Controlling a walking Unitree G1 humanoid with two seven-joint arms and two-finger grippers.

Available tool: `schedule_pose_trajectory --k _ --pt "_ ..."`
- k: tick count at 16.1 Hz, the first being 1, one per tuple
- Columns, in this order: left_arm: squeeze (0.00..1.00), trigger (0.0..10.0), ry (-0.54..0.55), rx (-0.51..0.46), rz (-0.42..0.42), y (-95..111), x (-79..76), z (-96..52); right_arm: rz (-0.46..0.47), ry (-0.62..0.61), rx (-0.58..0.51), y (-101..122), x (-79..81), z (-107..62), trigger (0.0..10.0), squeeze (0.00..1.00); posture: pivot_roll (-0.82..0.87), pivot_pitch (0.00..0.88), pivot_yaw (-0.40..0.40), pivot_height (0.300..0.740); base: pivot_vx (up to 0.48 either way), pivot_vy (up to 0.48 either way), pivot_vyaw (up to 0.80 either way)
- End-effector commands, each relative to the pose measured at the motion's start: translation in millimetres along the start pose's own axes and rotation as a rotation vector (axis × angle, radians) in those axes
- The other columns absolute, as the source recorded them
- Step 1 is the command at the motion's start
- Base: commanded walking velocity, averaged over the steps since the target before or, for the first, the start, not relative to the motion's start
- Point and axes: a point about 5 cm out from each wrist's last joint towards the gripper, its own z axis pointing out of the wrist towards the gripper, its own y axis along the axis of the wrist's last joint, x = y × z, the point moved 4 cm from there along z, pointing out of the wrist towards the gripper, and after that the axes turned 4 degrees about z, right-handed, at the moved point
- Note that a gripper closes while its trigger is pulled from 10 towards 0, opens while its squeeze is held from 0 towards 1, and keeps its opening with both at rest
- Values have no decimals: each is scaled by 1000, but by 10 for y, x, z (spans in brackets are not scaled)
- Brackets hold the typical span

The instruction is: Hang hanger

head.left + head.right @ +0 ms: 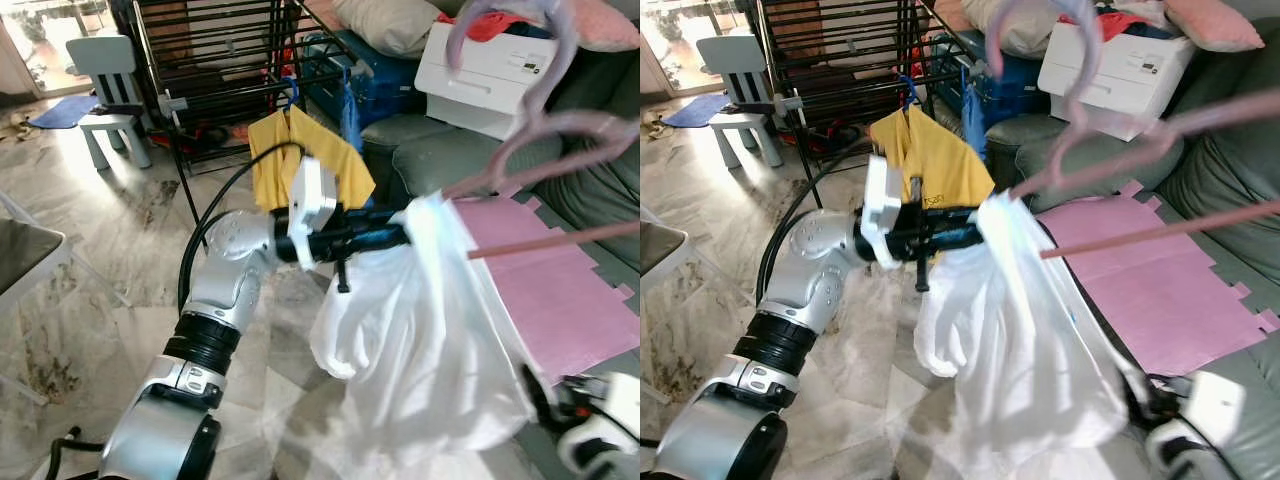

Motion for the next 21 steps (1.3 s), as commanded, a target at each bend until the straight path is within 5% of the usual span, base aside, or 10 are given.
schedule_pose_trajectory --k 1,5,9,15,21 --pt "0 0 43 3 43 37 84 -82 -3 -68 -37 152 -167 -41 0 0 -80 0 15 740 0 0 0" --pt "0 0 131 203 -71 -550 -46 -446 -17 -170 -268 906 -331 -75 0 0 -84 0 20 740 0 0 0" --pt "0 0 145 272 -126 -799 -204 -633 1 -221 -435 1436 -293 -130 0 0 -79 0 15 740 0 0 0" --pt "0 0 69 264 -171 -855 -355 -663 16 -312 -510 1704 -408 -117 0 0 -78 0 15 740 0 0 0" --pt "0 0 -121 316 -202 -941 -615 -713 -11 -310 -527 1921 -420 9 0 0 -74 0 10 740 0 0 0"
